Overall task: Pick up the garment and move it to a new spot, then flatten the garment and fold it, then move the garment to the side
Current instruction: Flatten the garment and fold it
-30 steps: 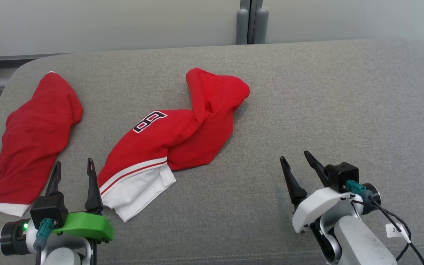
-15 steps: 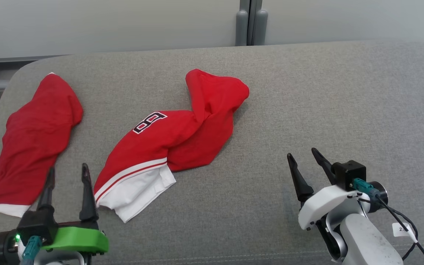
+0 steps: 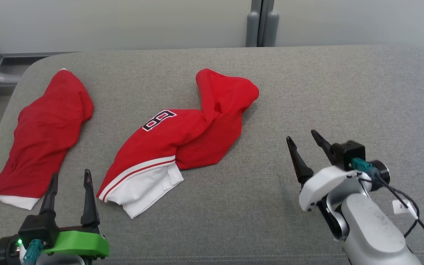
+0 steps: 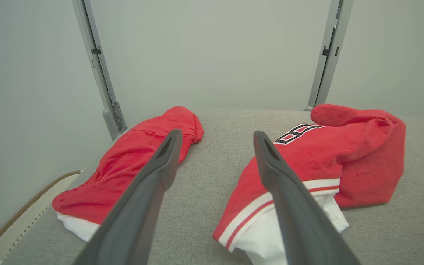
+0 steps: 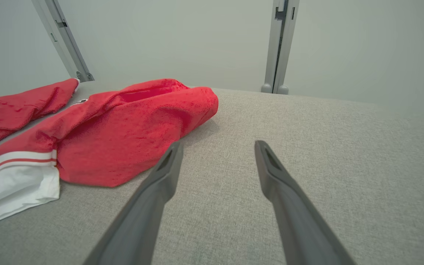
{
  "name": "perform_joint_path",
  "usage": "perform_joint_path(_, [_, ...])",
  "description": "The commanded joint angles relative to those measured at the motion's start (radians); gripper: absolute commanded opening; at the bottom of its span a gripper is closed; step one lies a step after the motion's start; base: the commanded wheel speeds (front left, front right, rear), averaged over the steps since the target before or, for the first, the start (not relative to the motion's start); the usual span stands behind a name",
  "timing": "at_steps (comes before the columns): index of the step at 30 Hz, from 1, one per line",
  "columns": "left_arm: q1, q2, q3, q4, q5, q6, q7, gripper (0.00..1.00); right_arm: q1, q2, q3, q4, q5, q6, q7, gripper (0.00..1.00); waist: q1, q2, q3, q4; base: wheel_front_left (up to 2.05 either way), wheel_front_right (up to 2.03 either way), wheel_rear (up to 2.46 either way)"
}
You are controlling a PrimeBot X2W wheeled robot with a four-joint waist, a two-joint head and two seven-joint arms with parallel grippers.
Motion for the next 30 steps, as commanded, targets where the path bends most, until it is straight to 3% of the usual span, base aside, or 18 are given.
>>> perform_joint_path(1, [-0.015,-0.002,0.008,-0.002,0.006,-0.002,0.000,1.00,-0.038,-0.013,0.017,0.014,0.009,0.000,0.014,1.00,0.0000,0.0000,0.003,0.008,0.00,0.00,0.00])
perform_joint_path(10, [-0.040,-0.022,-0.010,0.002,0.021,-0.014,0.000,1.00,-0.287,-0.047,0.137,0.161,0.098,0.000,0.070,1.00,0.0000,0.0000,0.028,0.064,0.00,0.00,0.00])
perform_joint_path(16, [-0.082,-0.032,-0.047,0.011,0.014,-0.023,0.000,1.00,-0.485,-0.068,0.222,0.349,0.178,0.000,0.120,1.00,0.0000,0.0000,0.079,0.137,0.00,0.00,0.00])
perform_joint_path(30, [-0.162,-0.038,-0.167,0.013,-0.044,0.002,0.000,1.00,-0.705,-0.118,0.309,0.642,0.282,0.000,0.207,1.00,0.0000,0.0000,0.205,0.267,0.00,0.00,0.00])
